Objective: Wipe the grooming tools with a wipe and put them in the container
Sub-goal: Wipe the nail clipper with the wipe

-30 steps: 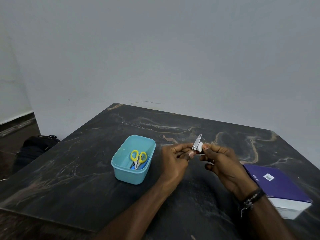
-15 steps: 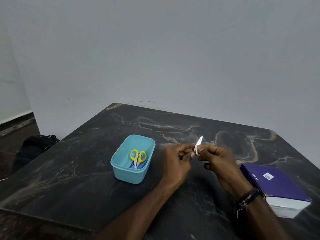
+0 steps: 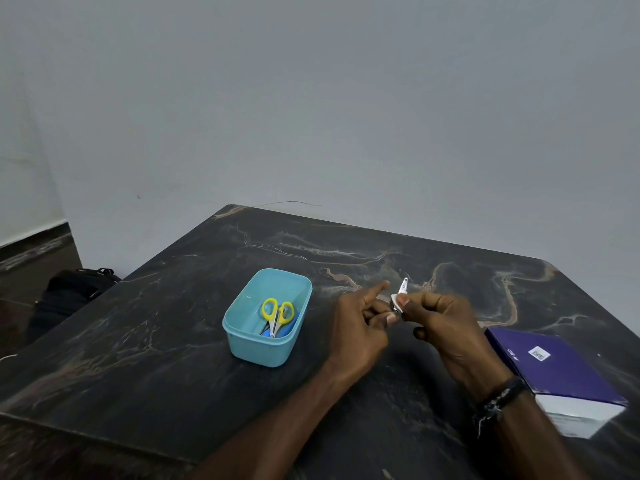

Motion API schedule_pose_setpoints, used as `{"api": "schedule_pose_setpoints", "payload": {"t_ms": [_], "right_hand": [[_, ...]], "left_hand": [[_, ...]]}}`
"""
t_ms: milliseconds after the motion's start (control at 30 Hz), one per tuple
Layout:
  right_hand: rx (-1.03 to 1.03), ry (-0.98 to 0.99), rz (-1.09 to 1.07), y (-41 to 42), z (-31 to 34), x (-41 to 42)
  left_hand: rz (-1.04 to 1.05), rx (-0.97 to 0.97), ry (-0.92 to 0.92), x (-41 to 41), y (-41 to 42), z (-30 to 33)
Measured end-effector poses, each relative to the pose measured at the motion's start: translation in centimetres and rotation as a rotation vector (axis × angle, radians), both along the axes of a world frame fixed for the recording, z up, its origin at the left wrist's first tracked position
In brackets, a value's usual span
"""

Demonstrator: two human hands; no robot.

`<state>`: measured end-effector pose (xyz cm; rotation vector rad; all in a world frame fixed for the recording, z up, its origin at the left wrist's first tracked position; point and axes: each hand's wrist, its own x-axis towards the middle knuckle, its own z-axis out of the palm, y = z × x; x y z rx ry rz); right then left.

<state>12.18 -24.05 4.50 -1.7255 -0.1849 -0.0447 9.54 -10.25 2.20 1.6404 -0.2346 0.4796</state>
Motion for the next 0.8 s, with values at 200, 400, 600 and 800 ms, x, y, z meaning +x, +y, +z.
{"api": "schedule_pose_setpoints", "payload": {"t_ms": [200, 400, 600, 800], "right_hand": [[0.019, -0.019, -0.050, -0.2, 0.0, -0.1], [0.084, -0.017, -0.103, -0.3, -0.5, 0.5], [-0.016, 0.033, 0.034, -0.1, 0.1, -0.1], [0.118, -0.024, -0.166, -0.4, -0.2, 0.6]], "left_hand": [[-0.027, 0.040, 0.015, -0.2, 0.0, -0.1], [-0.025, 0.051, 0.040, -0.3, -0.3, 0.0], [0.000, 0.015, 0.064, 0.1, 0.1, -0.1], [-0.009, 0.134, 0.028, -0.6, -0.7, -0.3]]}}
